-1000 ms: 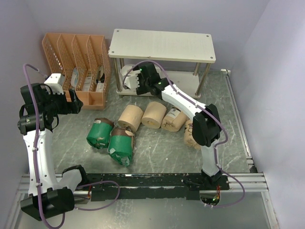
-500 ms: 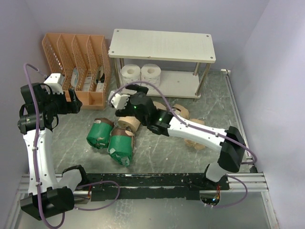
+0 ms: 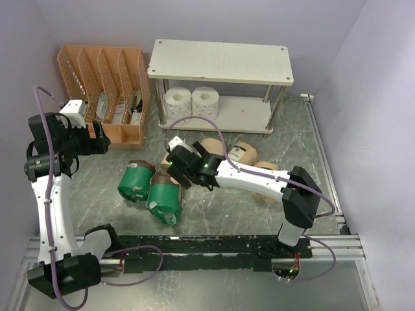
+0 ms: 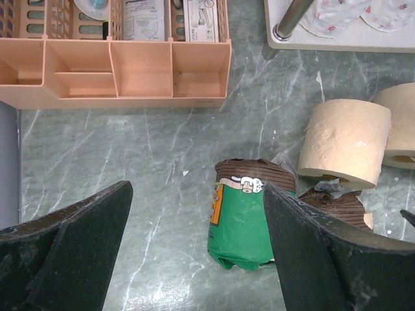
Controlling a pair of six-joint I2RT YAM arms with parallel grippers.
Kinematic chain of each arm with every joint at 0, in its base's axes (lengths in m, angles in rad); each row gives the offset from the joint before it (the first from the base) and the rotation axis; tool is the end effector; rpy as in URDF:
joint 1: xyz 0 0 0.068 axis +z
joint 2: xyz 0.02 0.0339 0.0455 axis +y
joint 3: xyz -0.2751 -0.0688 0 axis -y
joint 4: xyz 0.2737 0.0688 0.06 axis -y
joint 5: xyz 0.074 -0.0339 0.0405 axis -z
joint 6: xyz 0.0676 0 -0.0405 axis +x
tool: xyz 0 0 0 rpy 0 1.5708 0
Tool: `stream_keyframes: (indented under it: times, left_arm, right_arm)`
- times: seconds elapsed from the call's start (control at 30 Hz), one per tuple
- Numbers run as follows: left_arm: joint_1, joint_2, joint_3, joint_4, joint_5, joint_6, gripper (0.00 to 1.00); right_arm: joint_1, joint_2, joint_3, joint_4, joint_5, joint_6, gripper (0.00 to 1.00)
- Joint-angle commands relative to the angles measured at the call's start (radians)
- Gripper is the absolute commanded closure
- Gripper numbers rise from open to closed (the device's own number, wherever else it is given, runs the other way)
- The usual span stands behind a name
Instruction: Place and organize the paper towels onto the shelf
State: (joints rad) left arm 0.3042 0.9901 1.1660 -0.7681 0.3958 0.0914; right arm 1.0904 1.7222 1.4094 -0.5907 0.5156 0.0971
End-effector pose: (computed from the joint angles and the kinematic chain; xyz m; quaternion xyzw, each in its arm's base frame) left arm 0.2379 0.0474 0.3744 0.0000 0.8704 -0.0796 0.4859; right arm 0.2248 0.3593 0.2540 -0.3619 0.8430 -0.0225 0.3972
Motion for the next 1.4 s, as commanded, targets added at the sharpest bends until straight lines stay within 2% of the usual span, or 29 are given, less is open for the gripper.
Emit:
stream_keyframes:
  times: [0.0,0.1,0.17,0.23,0.37,0.4,0.5,0.57,0.73,0.93,1.03,1.2,1.23,1.37]
  left_arm:
    - [0.011,-0.031,-0.015,0.004,-0.019,0.009,0.06]
    - [0.012,-0.032,-0.016,0.007,-0.014,0.008,0.06]
    - [0.011,-0.031,-0.013,0.007,-0.009,0.008,0.06]
    - [0.011,-0.034,-0.016,0.008,-0.006,0.008,0.07]
    - [0.011,-0.041,-0.034,0.015,-0.013,0.008,0.07]
    - [0.012,-0.043,-0.036,0.018,-0.016,0.008,0.06]
    - [0.01,-0.048,-0.041,0.02,-0.021,0.009,0.06]
    - [0.011,-0.049,-0.047,0.026,-0.022,0.01,0.06]
    - [0.011,-0.041,-0.043,0.028,-0.022,0.008,0.07]
    - [0.011,-0.042,-0.052,0.033,-0.018,0.008,0.06]
    - [0.011,-0.039,-0.048,0.035,-0.016,0.008,0.06]
    - [0.011,-0.026,-0.038,0.035,-0.01,0.007,0.07]
    - [0.01,-0.023,-0.037,0.033,-0.009,0.007,0.06]
    - [0.01,-0.016,-0.034,0.029,-0.005,0.007,0.06]
  right_arm:
    - [-0.005,-0.126,-0.123,0.028,0.001,0.158,0.0]
    - [-0.006,-0.126,-0.177,0.044,0.074,0.169,0.0]
    - [-0.006,-0.093,-0.142,-0.027,0.149,0.209,0.0]
    - [-0.002,-0.068,-0.124,-0.061,0.158,0.18,0.0]
    - [-0.003,-0.073,-0.189,0.037,0.166,0.112,0.0]
    - [-0.009,-0.069,-0.196,0.055,0.168,0.104,0.02]
    - [-0.045,-0.038,-0.184,0.088,0.158,0.083,0.25]
    - [-0.079,-0.027,-0.179,0.139,0.129,0.05,0.33]
    - [-0.168,0.015,-0.149,0.206,0.096,-0.003,0.34]
    - [-0.215,0.088,-0.094,0.229,0.06,-0.056,0.34]
    - [-0.221,0.119,-0.077,0.237,0.032,-0.06,0.49]
    - [-0.221,0.142,-0.06,0.208,0.007,-0.031,0.97]
    - [-0.22,0.128,-0.07,0.21,0.006,-0.019,1.0]
    - [-0.222,0.019,-0.158,0.265,-0.018,0.038,1.0]
